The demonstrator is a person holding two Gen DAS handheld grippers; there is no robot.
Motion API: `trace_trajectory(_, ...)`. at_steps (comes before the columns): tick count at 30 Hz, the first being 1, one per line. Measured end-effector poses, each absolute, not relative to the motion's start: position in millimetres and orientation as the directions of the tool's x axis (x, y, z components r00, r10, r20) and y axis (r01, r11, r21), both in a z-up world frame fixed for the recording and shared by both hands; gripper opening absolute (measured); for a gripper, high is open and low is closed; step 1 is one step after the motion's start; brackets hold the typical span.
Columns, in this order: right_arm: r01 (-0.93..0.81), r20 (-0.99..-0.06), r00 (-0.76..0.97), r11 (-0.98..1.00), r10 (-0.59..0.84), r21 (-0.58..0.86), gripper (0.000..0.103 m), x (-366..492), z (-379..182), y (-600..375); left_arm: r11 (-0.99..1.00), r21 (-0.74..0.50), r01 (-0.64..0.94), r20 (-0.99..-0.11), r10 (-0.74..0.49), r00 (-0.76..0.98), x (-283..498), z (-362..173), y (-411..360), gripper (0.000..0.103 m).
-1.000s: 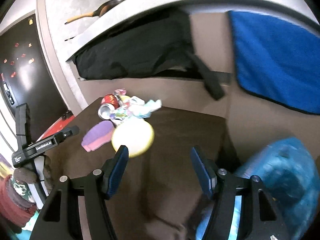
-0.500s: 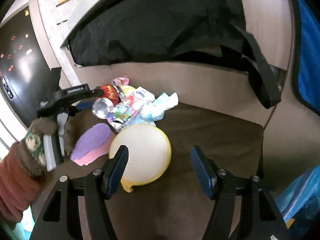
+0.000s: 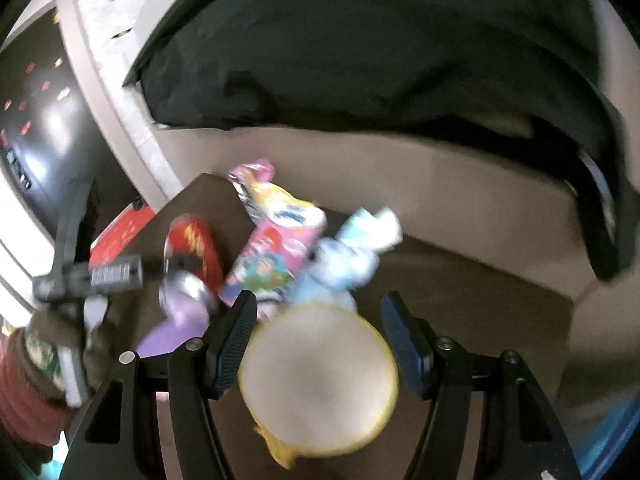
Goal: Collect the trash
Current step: 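Grasp the red Wanglaoji can with the left gripper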
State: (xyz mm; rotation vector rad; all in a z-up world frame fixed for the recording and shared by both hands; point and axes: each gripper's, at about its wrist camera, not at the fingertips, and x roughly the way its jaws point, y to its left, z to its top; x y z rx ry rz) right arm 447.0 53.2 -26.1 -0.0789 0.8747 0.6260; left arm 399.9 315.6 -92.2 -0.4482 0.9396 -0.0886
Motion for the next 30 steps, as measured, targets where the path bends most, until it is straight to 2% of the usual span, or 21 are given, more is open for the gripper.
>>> trace_trajectory(5, -0.639, -0.732, 0.480, 0.764, 0.483, 0.086, 0.062, 464, -14, 116, 0.923, -0.367, -0.115, -0.758, -0.225, 0.612, 358, -97, 323, 0.065)
trace_trajectory(12, -0.700, -0.780, 0.505, 0.705, 0.371, -0.118, 0.058, 496, -42, 219, 0.876, -0.476, -0.078, -0.661, -0.299, 0.688, 327, -82, 351, 0.065)
trace_trajectory(16, -0.673, -0.806, 0.520, 0.717, 0.283, -0.182, 0.038, 519, -62, 251, 0.861, -0.506, -0.055, -0.627, -0.323, 0.709, 324, -72, 363, 0.065)
trace_trajectory(17, -0.668, -0.814, 0.514, 0.721, 0.270, -0.182, 0.021, 524, -65, 254, 0.857, -0.514, -0.050, -0.619, -0.329, 0.713, 324, -72, 365, 0.065)
trace_trajectory(18, -0.665, -0.822, 0.503, 0.726, 0.265, -0.173, 0.013, 528, -68, 256, 0.855, -0.517, -0.050, -0.618, -0.332, 0.713, 324, -72, 365, 0.065)
trace_trajectory(22, -0.680, -0.803, 0.467, 0.731, 0.371, -0.058, 0.007, 519, -49, 236, 0.816, -0.574, -0.072, -0.606, -0.363, 0.707, 334, -81, 369, 0.065)
trace_trajectory(27, -0.686, -0.729, 0.524, 0.725, 0.441, -0.055, 0.006, 471, 1, 190, 0.721, -0.677, -0.147, -0.600, -0.425, 0.678, 361, -99, 357, 0.065)
trace_trajectory(30, -0.669, -0.697, 0.553, 0.742, 0.457, -0.044, 0.006, 446, 24, 154, 0.699, -0.684, -0.209, -0.619, -0.405, 0.673, 374, -106, 347, 0.066)
